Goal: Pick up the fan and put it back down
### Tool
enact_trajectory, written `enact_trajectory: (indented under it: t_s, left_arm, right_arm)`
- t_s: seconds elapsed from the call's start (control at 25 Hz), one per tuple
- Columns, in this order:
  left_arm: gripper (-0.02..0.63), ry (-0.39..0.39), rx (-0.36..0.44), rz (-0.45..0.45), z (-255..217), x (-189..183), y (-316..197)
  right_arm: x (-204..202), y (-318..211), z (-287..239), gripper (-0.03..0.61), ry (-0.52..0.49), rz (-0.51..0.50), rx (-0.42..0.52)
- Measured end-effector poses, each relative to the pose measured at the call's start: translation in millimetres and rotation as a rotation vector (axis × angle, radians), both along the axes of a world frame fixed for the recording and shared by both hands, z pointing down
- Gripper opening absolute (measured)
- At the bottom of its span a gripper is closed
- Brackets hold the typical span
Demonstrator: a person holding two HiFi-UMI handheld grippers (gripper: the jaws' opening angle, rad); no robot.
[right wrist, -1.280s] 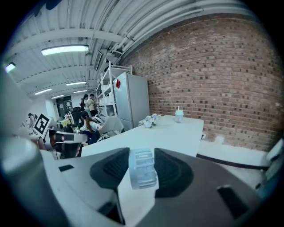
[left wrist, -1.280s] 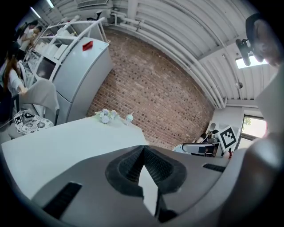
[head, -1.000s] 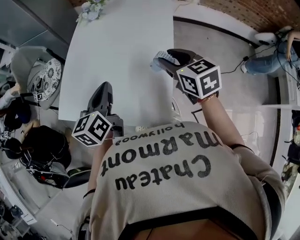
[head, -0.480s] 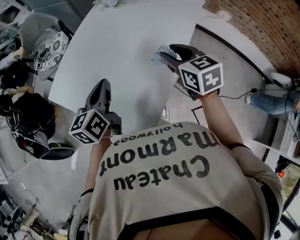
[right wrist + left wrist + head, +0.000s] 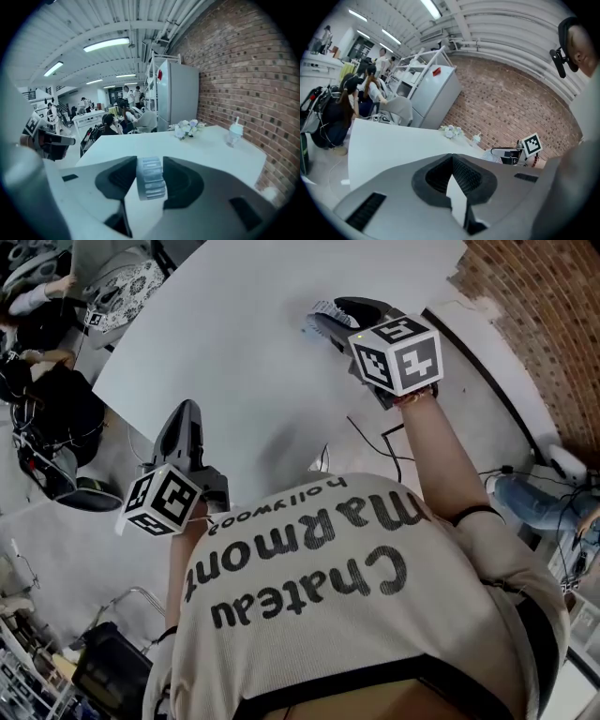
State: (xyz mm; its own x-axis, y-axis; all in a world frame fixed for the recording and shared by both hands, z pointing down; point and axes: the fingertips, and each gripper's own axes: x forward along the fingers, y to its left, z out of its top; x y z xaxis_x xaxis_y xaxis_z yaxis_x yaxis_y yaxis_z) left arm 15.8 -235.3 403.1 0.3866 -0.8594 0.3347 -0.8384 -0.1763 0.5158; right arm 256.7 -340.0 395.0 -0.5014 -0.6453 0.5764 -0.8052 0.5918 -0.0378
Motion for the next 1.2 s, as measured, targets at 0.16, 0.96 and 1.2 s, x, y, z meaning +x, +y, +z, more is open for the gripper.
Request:
enact_trajectory:
  t_s: [0.16, 0.96, 1.2]
  left_arm:
    - [0.002, -0.017, 0.007, -0.086, -6, -21, 12]
    - [0.002, -0.070, -0.004, -0.316, -10, -69, 47]
    - [0.002, -0.069, -0.010, -0.321, -10, -70, 42]
  right_arm:
    - [-9, -17, 4, 0.176, 0.031, -0.059, 0.010]
    - [-33, -82, 51, 0.176, 0.108, -0.147, -0.057]
    - [-35, -85, 57, 0.178, 0.115, -0.154, -0.071]
